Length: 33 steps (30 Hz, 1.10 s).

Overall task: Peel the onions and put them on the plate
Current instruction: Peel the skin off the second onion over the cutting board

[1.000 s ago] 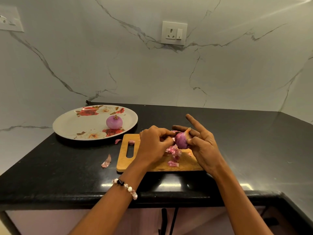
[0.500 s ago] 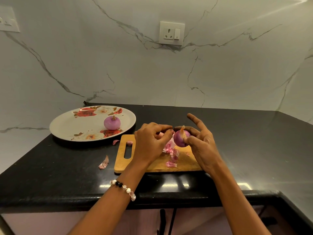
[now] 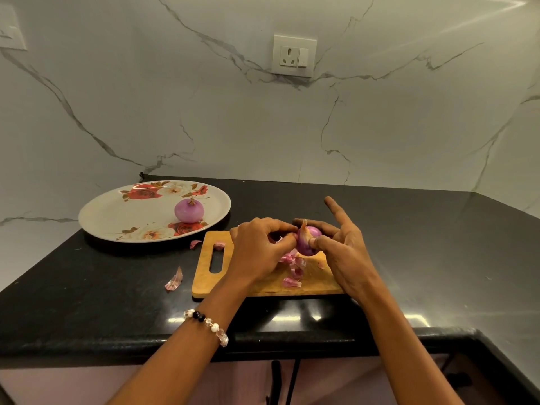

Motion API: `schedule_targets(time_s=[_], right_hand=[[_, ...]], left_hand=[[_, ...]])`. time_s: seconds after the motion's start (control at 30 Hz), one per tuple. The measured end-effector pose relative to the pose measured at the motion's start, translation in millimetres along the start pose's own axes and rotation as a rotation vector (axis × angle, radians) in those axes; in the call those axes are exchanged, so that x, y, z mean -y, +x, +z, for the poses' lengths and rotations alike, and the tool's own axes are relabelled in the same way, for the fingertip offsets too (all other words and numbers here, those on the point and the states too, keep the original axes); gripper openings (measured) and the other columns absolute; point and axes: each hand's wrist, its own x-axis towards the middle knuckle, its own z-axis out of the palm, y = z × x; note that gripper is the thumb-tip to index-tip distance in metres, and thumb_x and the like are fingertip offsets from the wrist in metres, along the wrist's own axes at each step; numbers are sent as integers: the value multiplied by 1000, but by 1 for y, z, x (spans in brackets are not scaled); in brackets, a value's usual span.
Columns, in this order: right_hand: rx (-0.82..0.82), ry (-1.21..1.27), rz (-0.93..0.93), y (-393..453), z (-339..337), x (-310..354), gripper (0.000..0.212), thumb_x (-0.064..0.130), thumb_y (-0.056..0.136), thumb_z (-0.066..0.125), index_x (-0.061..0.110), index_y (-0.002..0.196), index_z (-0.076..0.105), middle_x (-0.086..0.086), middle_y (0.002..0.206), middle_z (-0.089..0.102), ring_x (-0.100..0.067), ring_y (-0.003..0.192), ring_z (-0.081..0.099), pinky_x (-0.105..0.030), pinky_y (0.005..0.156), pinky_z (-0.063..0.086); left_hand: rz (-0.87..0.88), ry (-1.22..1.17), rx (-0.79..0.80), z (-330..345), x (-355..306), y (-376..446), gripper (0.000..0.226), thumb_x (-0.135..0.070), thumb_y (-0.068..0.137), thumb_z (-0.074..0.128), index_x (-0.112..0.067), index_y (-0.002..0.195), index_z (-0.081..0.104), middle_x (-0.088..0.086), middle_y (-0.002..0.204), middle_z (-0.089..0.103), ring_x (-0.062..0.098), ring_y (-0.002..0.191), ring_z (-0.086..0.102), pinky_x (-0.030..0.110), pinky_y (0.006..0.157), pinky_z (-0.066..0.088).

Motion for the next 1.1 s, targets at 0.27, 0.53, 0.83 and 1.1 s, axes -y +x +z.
schedule_targets(time_s=[0.27,0.53,0.83,1.1], right_hand=[[14,15,23,0,0,-1,88,-10,86,62,19,156,17,-14,110,73,-28,103,70,-28,78,58],[32,16,36,-3,4,4,104,15,70,73,23,156,15,-10,109,74,-28,104,70,-38,88,58],[23,53,57,-2,6,4,91,-2,83,67,27,155,19,-11,107,74,-28,96,72,-42,87,59],[-15,215,71,0,6,7,78,-19,91,47,21,154,25,-17,98,75,-28,92,73,-30,71,60]], left_hand=[[-15,11,-7,1,0,1,31,-45,75,59,-27,96,74,-11,88,71,11,84,65,49,83,50],[25,59,-39,2,0,1,19,-31,80,67,-22,96,74,-6,86,71,14,82,61,51,79,50],[50,120,-48,3,-3,1,17,-20,83,69,-22,99,71,-18,81,54,12,84,53,52,80,46],[39,185,-96,4,-1,2,12,-23,87,63,-28,96,71,-8,86,64,9,85,50,36,78,35]])
